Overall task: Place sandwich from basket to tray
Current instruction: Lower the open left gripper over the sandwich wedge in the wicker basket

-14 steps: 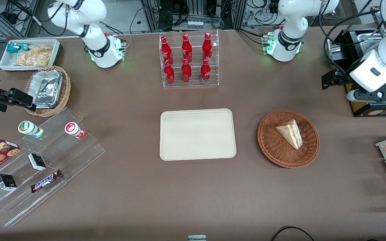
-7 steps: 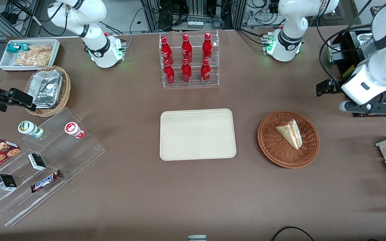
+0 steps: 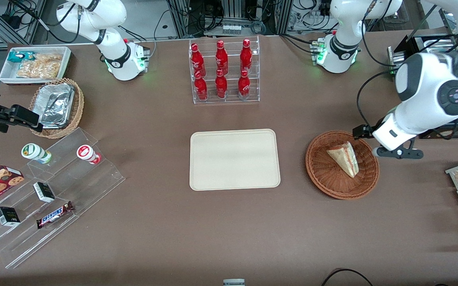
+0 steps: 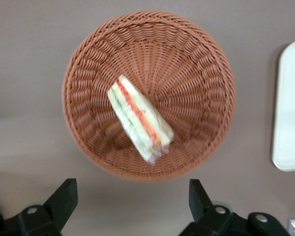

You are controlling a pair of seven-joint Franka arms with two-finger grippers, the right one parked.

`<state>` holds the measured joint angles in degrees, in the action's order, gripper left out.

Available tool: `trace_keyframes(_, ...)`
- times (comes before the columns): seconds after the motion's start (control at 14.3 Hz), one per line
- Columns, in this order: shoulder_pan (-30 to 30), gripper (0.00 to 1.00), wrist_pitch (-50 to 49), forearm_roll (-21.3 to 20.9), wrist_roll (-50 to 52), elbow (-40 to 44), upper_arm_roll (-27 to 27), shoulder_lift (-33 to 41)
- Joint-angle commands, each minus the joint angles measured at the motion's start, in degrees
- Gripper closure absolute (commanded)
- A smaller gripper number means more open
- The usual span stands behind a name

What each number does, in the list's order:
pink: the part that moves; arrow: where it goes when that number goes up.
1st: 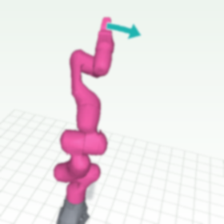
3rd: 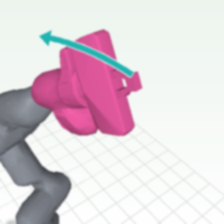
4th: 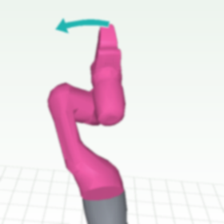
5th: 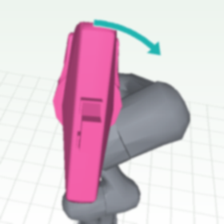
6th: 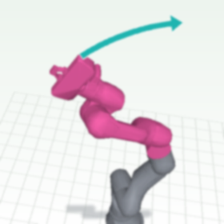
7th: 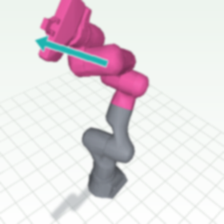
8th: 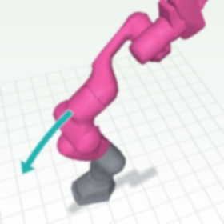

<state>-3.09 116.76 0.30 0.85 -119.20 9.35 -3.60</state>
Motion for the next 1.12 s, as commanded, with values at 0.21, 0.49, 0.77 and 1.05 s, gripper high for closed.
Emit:
trace_keyframes(0.21, -0.34, 0.0, 19.55, -0.03, 20.72, -13.77, 0.49, 2.2)
trace_keyframes(0.49, 0.28, 0.0, 26.5, -0.03, 42.87, -16.41, 0.58, -0.25)
trace_keyframes(0.77, 0.46, 0.0, 28.62, 0.23, 47.05, -15.89, 0.67, -4.65)
trace_keyframes(1.05, 0.98, 0.41, 31.25, 0.41, 46.96, -15.62, 0.67, -8.61)
